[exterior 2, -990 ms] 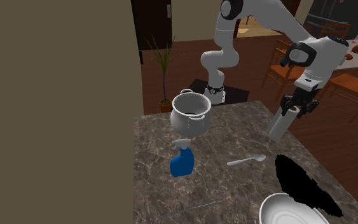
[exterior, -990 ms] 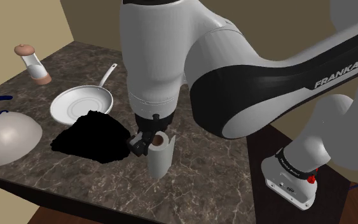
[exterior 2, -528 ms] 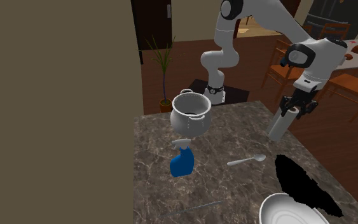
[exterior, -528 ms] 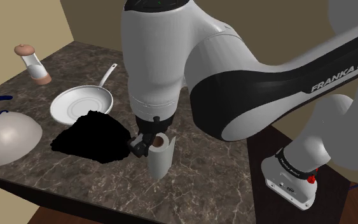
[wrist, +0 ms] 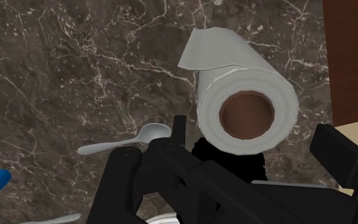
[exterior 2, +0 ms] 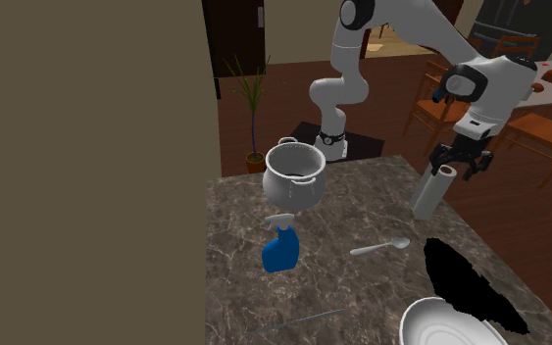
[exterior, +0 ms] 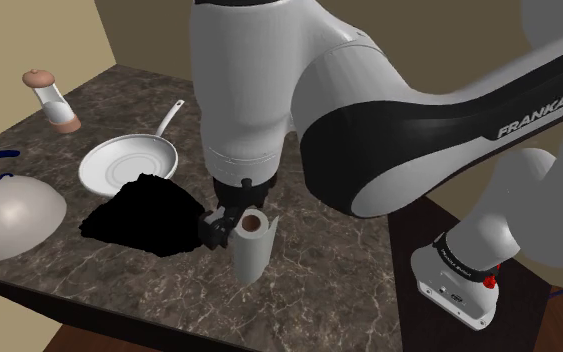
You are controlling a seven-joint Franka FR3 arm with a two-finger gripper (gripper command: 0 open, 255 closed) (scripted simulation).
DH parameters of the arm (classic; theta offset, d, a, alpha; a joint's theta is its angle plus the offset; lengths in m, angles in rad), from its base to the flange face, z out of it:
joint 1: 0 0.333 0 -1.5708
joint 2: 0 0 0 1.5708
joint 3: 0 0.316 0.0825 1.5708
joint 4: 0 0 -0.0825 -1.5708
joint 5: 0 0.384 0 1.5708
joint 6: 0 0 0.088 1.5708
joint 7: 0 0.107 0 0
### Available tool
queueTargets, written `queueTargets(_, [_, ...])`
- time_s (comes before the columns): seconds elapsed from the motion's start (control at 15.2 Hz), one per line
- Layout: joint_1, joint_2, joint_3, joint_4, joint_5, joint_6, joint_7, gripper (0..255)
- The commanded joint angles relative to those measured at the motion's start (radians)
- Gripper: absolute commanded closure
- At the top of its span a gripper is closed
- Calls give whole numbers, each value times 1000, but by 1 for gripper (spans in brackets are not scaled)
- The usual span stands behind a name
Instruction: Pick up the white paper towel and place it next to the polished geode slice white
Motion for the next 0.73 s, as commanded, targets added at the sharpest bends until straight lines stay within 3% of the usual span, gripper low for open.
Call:
queueTargets(0.0, [1, -18, 2, 32, 12, -48, -7, 0])
queueTargets(0.13, [1, -37, 2, 73, 25, -105, -16, 0])
queueTargets(0.66, [1, -37, 2, 73, 25, -105, -16, 0])
